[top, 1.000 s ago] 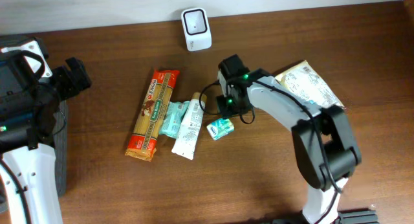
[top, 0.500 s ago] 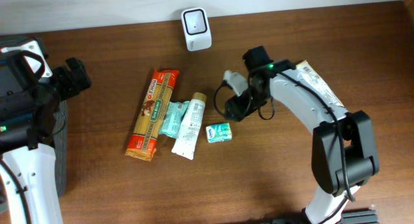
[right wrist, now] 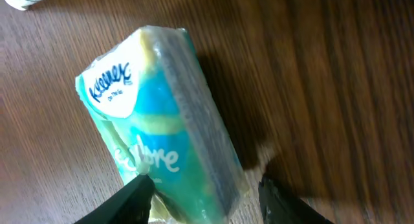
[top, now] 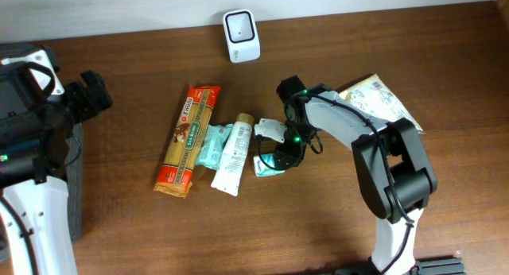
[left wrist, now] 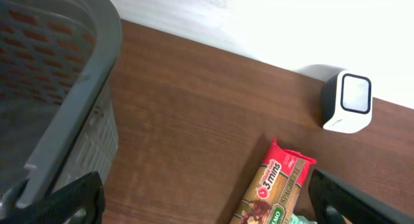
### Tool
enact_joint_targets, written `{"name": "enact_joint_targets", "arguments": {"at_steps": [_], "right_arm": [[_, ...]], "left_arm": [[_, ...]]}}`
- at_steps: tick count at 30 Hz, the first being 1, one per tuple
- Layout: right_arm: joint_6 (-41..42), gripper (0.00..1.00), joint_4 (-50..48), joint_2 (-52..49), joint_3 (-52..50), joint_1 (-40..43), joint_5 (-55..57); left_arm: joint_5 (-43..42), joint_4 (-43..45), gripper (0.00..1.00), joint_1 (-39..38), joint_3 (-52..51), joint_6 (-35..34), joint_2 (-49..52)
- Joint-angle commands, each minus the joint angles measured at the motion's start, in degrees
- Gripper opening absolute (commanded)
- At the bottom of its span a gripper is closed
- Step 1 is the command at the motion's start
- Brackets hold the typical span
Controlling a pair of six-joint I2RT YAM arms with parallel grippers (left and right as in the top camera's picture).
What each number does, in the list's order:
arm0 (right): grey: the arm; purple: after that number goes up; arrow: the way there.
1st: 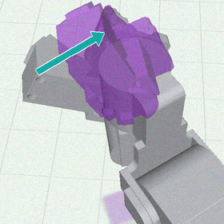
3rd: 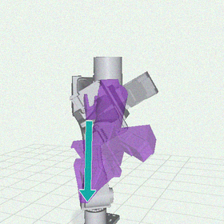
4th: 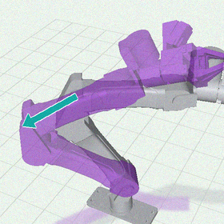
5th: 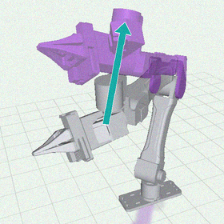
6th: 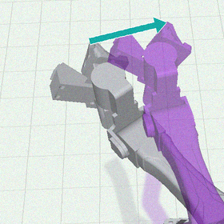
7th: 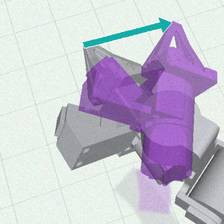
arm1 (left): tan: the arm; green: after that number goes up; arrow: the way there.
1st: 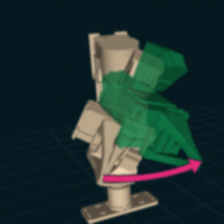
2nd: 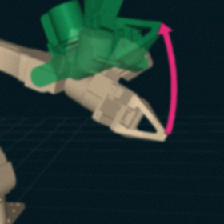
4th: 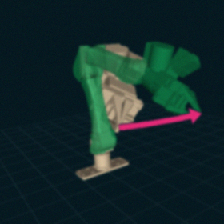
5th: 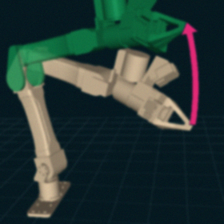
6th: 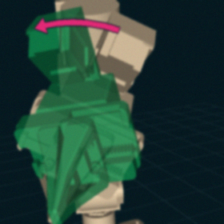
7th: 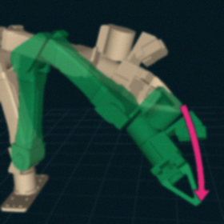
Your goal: Scan the item barcode
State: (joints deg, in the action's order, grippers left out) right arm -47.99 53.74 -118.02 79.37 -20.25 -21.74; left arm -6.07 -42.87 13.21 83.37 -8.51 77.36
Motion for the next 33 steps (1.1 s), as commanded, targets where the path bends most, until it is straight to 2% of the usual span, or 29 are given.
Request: {"name": "enact_joint_targets", "arguments": {"at_steps": [1, 5, 8, 9, 10, 11, 12, 14, 20, 22, 23, 25, 26, 28, 29, 30, 32, 33], "right_arm": [[-1.3, 0.53, -0.2, -0.8, 0.6, -0.1, -0.5], [-1.3, 0.52, -0.4, -0.8, 1.4, -0.1, -0.1], [-1.3, 0.45, -0.9, -0.8, 2.7, -0.1, -0.3], [-1.3, 0.38, -0.8, -0.8, 2.7, -0.1, -0.3], [-1.3, 0.18, -0.6, -0.8, 2.7, -0.1, -0.3], [-1.0, 0.08, -0.5, -0.7, 2.7, -0.1, -0.3], [-1.0, 0.04, 0.1, -0.7, 2.7, -0.1, -0.5], [0.8, 0.04, 1.8, -0.7, 3.0, -0.1, -1.4], [21.1, 0.04, 21.0, -0.6, 17.2, 3.8, -17.0], [27.3, 0.04, 23.9, -0.6, 19.4, 7.2, -26.3], [32.2, 0.04, 23.4, -0.6, 19.3, 9.4, -27.1], [46.8, 0.04, 18.2, -0.6, 17.2, 13.5, -22.7], [55.5, 0.04, 14.0, -0.6, 15.2, 14.4, -16.4], [67.7, 0.04, 6.9, -0.6, 10.5, 14.5, -5.5], [69.7, 0.04, 2.6, -0.6, 7.0, 13.5, -3.9], [69.7, 0.08, 0.6, -0.6, 5.4, 12.2, -3.2], [69.0, 0.25, 0.5, -0.5, 6.1, 10.7, 0.4], [65.6, 0.29, 0.4, -0.5, 7.0, 10.5, 0.9]], "left_arm": [[-0.6, 0.1, 0.99, 0.2, 0.2, 1.1, -0.3], [-0.6, 0.1, 0.99, 0.2, 0.2, 1.1, -0.3], [-0.6, 0.1, 0.99, 0.2, 0.2, 1.1, -0.3], [-0.6, 0.1, 0.99, 0.2, 0.2, 1.1, -0.3], [-0.6, 0.1, 0.99, 0.2, 0.2, 1.1, -0.3], [-0.6, 0.1, 0.99, 0.2, 0.2, 1.1, -0.3], [-0.6, 0.1, 0.99, 0.2, 0.2, 1.1, -0.3], [-0.6, 0.1, 0.99, 0.2, 0.2, 1.1, -0.3], [-0.6, 0.1, 0.99, 0.2, 0.2, 1.1, -0.3], [-0.6, 0.1, 0.99, 0.2, 0.2, 1.1, -0.3], [-0.6, 0.1, 0.99, 0.2, 0.2, 1.1, -0.3], [-0.6, 0.1, 0.99, 0.2, 0.2, 1.1, -0.3], [-0.6, 0.1, 0.99, 0.2, 0.2, 1.1, -0.3], [-0.6, 0.1, 0.99, 0.2, 0.2, 1.1, -0.3], [-0.6, 0.1, 0.99, 0.2, 0.2, 1.1, -0.3], [-0.6, 0.1, 0.99, 0.2, 0.2, 1.1, -0.3], [-0.6, 0.1, 0.99, 0.2, 0.2, 1.1, -0.3], [-0.6, 0.1, 0.99, 0.2, 0.2, 1.1, -0.3]]}}
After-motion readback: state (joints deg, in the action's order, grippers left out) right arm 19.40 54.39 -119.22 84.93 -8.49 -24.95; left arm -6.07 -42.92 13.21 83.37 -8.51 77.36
